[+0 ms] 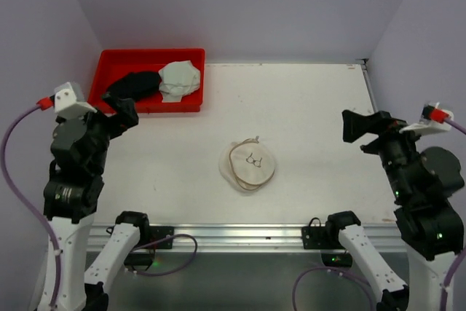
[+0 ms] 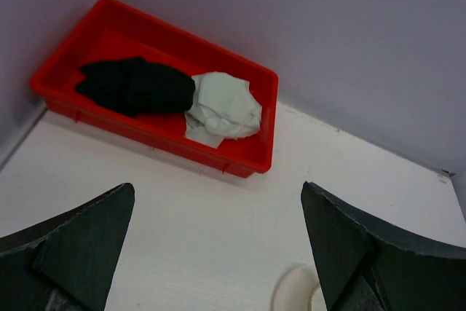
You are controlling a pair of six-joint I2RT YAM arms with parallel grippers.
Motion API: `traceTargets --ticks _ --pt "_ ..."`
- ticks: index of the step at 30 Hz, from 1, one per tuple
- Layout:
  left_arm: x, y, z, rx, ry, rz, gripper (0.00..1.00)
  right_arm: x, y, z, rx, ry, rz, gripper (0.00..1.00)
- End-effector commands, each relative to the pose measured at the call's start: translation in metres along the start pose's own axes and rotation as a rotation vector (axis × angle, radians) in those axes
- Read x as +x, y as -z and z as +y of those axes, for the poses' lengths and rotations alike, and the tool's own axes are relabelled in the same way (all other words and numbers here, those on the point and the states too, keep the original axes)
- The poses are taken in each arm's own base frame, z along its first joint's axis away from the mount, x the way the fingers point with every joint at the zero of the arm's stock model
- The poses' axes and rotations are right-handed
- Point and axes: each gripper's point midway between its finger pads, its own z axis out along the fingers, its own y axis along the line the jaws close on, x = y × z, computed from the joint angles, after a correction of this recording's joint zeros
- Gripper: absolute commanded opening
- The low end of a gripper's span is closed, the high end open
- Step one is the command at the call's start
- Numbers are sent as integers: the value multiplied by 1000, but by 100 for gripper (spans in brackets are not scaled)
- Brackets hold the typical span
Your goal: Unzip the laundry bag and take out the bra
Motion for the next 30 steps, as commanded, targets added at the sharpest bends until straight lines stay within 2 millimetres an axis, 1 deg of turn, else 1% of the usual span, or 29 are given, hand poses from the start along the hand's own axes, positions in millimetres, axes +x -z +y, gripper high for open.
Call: traceTargets --ticks 1,2,3,4,6,7,9,10,12,13,15,16,18,19,22,25,30 --pt "-30 46 23 -66 -123 -100 100 -3 32 -11 12 49 -36 99" --pt "-35 54 23 -59 -132 -118 100 -5 38 -15 24 55 -59 99" --pt "-41 66 24 -51 -126 -151 100 -10 51 -18 17 67 -103 99" --pt "-40 73 26 -51 -127 -147 100 -11 56 -20 22 73 -122 99" --pt "-42 83 30 -57 -116 -167 100 -12 64 -29 49 81 -155 99" --pt "-38 85 33 -62 -119 -160 100 -10 70 -32 49 85 -175 99" --pt "-39 95 39 -72 -95 -184 100 -9 75 -34 40 92 -200 99" --pt "-35 97 41 -72 -90 -176 100 -6 81 -36 32 87 -216 99" --pt "-33 104 44 -68 -63 -191 100 -3 84 -34 8 89 -233 99" --pt "-27 104 47 -73 -64 -180 100 0 87 -35 -2 88 -249 99" --pt "-22 108 54 -86 -49 -190 100 4 87 -37 -6 88 -255 99" --pt "-11 104 57 -89 -56 -165 100 9 84 -38 -5 90 -245 99" --pt "-3 104 59 -79 -43 -151 100 10 86 -38 -14 85 -248 99" --pt "5 102 60 -79 -49 -130 100 12 85 -36 -24 84 -243 99" --pt "12 101 62 -77 -49 -116 100 12 86 -35 -33 87 -248 99" --pt "15 101 63 -78 -54 -106 100 12 86 -33 -46 88 -253 99" --pt "14 102 63 -77 -50 -105 100 13 87 -34 -44 87 -255 99"
